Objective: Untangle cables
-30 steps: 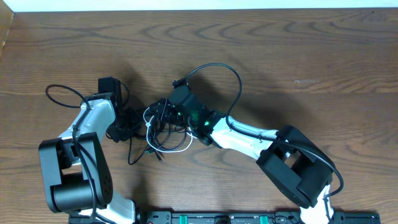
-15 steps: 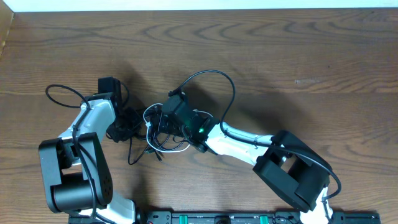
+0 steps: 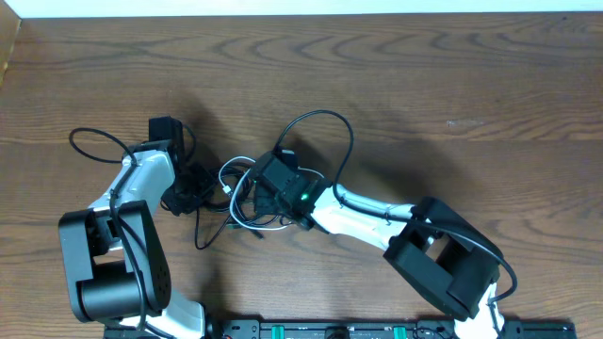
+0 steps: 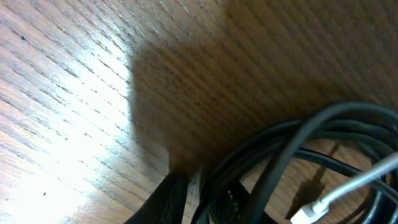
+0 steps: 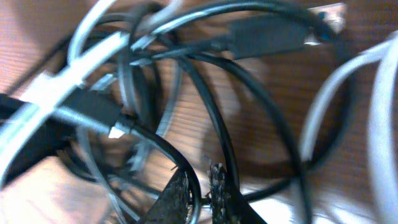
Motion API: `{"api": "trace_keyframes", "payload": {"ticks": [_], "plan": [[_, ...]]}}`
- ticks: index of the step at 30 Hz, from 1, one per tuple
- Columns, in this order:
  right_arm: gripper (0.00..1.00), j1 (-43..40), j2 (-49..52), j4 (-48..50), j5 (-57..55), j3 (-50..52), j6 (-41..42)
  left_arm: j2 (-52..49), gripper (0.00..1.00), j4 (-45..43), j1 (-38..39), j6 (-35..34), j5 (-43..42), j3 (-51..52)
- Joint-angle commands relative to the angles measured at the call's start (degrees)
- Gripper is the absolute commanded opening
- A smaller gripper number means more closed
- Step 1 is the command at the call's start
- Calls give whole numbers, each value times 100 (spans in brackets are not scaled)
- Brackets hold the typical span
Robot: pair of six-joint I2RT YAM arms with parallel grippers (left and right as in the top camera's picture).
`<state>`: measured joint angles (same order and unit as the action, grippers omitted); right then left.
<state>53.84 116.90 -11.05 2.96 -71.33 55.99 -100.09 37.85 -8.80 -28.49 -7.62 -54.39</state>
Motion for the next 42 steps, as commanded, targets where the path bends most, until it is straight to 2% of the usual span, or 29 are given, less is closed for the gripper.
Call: {"api": "trace_keyframes", "payload": {"ticks": [1, 7, 14, 15, 19, 21, 26, 32, 37, 39, 42], "plan": [[11, -409, 107, -542, -350, 20, -527, -214, 22, 26, -39, -50, 76, 264], [12, -1123, 107, -1650, -348, 20, -1027, -214, 22, 26, -42, -52, 76, 264], [14, -1687, 107, -2310, -332, 20, -1532, -214, 22, 26, -39, -52, 74, 264], [14, -1749, 101, -2326, -157, 15, -1683, -214, 22, 26, -39, -52, 74, 264], [27, -1943, -17, -2304, 1073, -146, -2747, -214, 22, 24, -39, -55, 72, 264], [30, -1993, -168, -2297, 1657, -289, -3049, -214, 22, 24, -39, -55, 72, 264], [39, -2004, -498, -2253, 2168, -487, -3375, -214, 22, 24, -39, -55, 72, 264], [47, -2004, -682, -2262, 2459, -487, -3399, -214, 22, 24, -39, -57, 72, 264], [45, -1996, -682, -1989, 3379, -487, -3414, -214, 22, 24, -39, -76, 72, 264], [43, -1961, -682, -1569, 4291, -487, -3781, -214, 22, 24, -39, -76, 70, 264], [44, -1851, -680, -1222, 4599, -487, -3825, -214, 22, 24, -39, -76, 70, 264]]}}
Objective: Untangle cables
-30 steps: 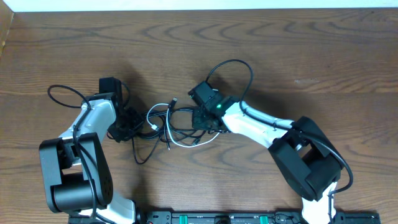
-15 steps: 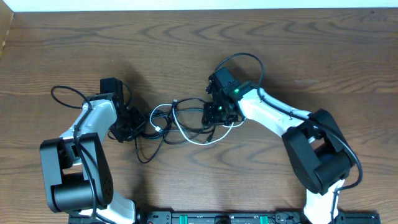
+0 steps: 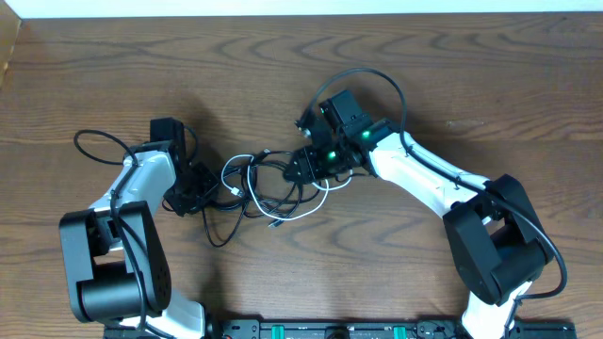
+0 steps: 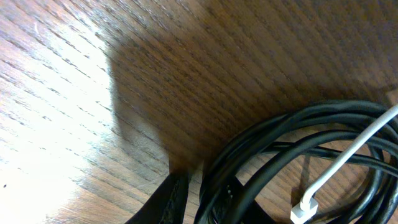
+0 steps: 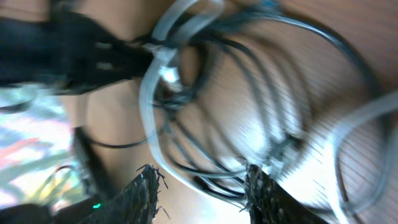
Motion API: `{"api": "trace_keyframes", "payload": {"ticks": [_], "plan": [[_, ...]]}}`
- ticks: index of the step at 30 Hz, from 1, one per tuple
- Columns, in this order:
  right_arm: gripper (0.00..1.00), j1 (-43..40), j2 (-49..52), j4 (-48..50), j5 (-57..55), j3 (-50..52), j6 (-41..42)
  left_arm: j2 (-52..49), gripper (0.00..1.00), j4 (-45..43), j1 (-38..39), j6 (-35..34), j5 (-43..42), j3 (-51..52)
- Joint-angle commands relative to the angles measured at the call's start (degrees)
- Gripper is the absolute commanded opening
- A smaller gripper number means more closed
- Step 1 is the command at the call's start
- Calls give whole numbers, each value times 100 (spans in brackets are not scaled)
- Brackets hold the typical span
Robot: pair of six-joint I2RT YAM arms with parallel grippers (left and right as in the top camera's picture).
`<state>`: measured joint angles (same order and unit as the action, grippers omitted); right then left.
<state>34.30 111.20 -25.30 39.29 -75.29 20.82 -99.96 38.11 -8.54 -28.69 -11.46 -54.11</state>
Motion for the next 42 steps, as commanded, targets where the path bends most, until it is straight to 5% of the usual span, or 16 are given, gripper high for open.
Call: {"api": "trace_keyframes", "payload": {"ticks": [1, 18, 21, 24, 35, 42], "plan": [[47, 166, -107, 282, 892, -90, -308, -227, 22, -2, -66, -57, 455, 236], [52, 1628, 610, 1259, -2194, -90, 144, -227, 22, -2, -66, -57, 457, 236], [45, 1742, 844, 1602, -2284, -90, 146, -227, 22, -2, -66, -57, 457, 236], [27, 1766, 890, 1738, -2264, -90, 236, -227, 22, -2, -66, -57, 457, 236], [28, 1659, 291, 1609, -2218, -90, 400, -227, 22, -2, -66, -57, 455, 236], [18, 1683, 284, 1545, -2223, -87, 638, -227, 22, -2, -66, -57, 455, 236]]}}
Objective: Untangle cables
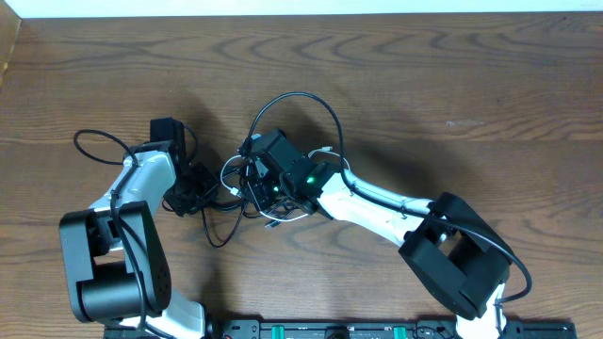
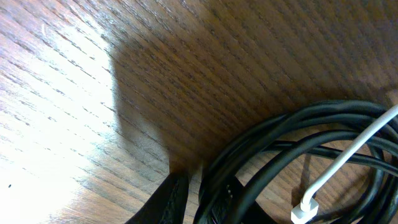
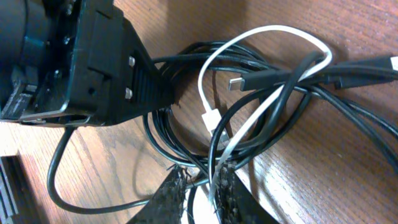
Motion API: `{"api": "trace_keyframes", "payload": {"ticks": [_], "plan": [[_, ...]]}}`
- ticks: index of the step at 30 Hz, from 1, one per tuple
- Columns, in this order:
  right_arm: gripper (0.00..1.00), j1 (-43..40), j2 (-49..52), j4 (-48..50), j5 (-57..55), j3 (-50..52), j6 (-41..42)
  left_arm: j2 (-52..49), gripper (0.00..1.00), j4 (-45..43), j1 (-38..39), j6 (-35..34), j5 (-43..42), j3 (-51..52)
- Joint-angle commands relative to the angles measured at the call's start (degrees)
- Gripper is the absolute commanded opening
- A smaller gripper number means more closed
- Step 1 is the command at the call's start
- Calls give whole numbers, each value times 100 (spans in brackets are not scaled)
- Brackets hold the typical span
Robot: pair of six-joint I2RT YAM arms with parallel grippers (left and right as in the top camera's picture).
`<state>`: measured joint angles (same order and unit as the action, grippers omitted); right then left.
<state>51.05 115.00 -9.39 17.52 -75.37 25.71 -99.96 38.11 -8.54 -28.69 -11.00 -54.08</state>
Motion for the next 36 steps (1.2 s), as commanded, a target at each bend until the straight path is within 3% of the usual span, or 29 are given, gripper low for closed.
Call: {"api": "trace_keyframes", "payload": {"ticks": [1, 4, 8, 13, 17, 23, 26, 36], "plan": [[24, 35, -76, -46, -59, -79, 149, -227, 22, -2, -66, -57, 409, 234], [35, 50, -46, -52, -94, -79, 151, -227, 22, 0, -66, -57, 409, 234], [36, 48, -7, -96, -92, -63, 289, -227, 22, 0, -66, -57, 409, 234], [29, 153, 262, 63, -92, -63, 407, -227, 22, 0, -66, -57, 409, 234], [16, 138, 321, 313, 4, -63, 404, -227, 22, 0, -66, -55, 409, 234], [17, 55, 323, 400, 127, -63, 599, -227, 22, 0, -66, -55, 409, 234], [1, 42, 326, 345, 153, -63, 667, -227, 22, 0, -66, -55, 409, 234], [1, -439, 22, 619, 1904, -63, 273, -227, 22, -2, -66, -52, 413, 234]]}}
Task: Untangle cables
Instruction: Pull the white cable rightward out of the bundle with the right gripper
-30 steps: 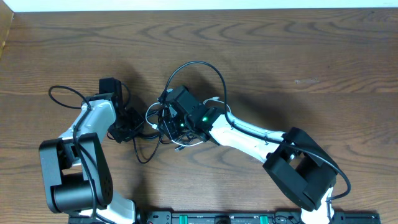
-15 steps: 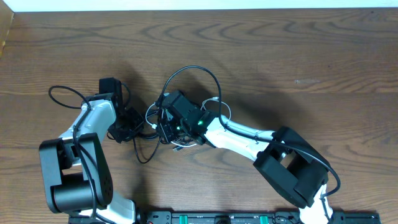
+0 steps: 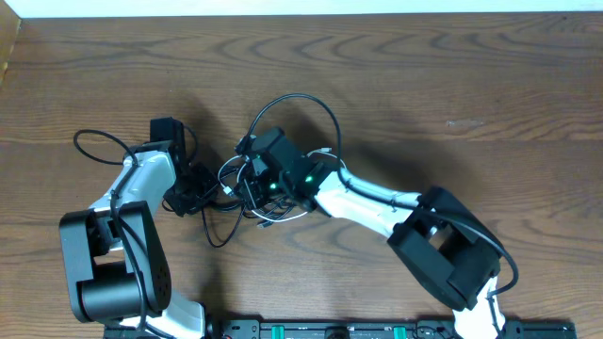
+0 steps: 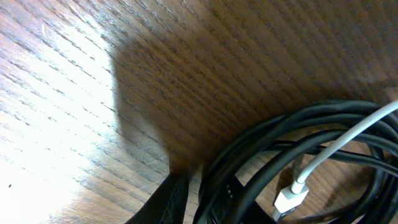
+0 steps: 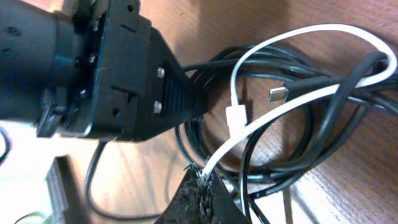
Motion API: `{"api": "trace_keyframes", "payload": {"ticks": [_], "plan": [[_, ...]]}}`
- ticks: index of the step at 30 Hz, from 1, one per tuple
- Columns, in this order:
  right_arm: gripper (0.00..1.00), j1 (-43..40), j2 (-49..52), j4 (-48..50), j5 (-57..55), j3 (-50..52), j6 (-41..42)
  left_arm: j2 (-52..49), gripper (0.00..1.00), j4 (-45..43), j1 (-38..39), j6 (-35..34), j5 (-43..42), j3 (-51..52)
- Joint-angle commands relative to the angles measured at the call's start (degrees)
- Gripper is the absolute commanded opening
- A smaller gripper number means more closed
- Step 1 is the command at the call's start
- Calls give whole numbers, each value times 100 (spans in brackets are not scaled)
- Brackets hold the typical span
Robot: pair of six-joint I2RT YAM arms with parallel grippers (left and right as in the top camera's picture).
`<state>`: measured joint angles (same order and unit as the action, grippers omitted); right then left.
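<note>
A tangle of black and white cables (image 3: 247, 196) lies on the wooden table between my two grippers. My left gripper (image 3: 191, 188) sits at the tangle's left side, shut on a bundle of black cables (image 4: 261, 155); its fingers (image 4: 176, 193) press against the strands. My right gripper (image 5: 202, 180) is at the tangle's right side, jaws pinched together on the white cable (image 5: 280, 109). That cable loops up and round to a white plug (image 5: 237, 115). A black USB plug (image 5: 280, 94) lies inside the loop. The left gripper's body (image 5: 118, 81) fills the upper left of the right wrist view.
A thin black wire loop (image 3: 99, 141) lies left of the left arm. Another black loop (image 3: 301, 102) arches above the right wrist. A black rail (image 3: 377, 330) runs along the table's near edge. The table's far edge (image 3: 301, 13) is at the top.
My right gripper's jaws stood slightly apart around the white cable; now they are shut on it. The white plug sits lower and further left in the left wrist view. The left gripper has not moved.
My right gripper was first low in the tangle, jaws close together among black strands. Then it was open up at the right, with the tangle drawn out that way. Then it was back astride the white cable, and now grips it. The left gripper held the black bundle throughout.
</note>
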<state>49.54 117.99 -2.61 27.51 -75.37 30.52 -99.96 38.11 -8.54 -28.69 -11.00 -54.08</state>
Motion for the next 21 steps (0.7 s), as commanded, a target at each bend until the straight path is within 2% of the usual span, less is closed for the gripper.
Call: {"api": "trace_keyframes", "payload": {"ticks": [1, 8, 21], "plan": [[1, -356, -345, -120, 1040, -63, -256, -227, 22, -2, -66, -52, 413, 234], [1, -704, -1036, -953, 1460, -63, -1062, -227, 22, -2, -66, -52, 413, 234], [1, -1172, -2594, -2549, 713, -63, -1799, -227, 22, -2, -66, -52, 415, 234]]}}
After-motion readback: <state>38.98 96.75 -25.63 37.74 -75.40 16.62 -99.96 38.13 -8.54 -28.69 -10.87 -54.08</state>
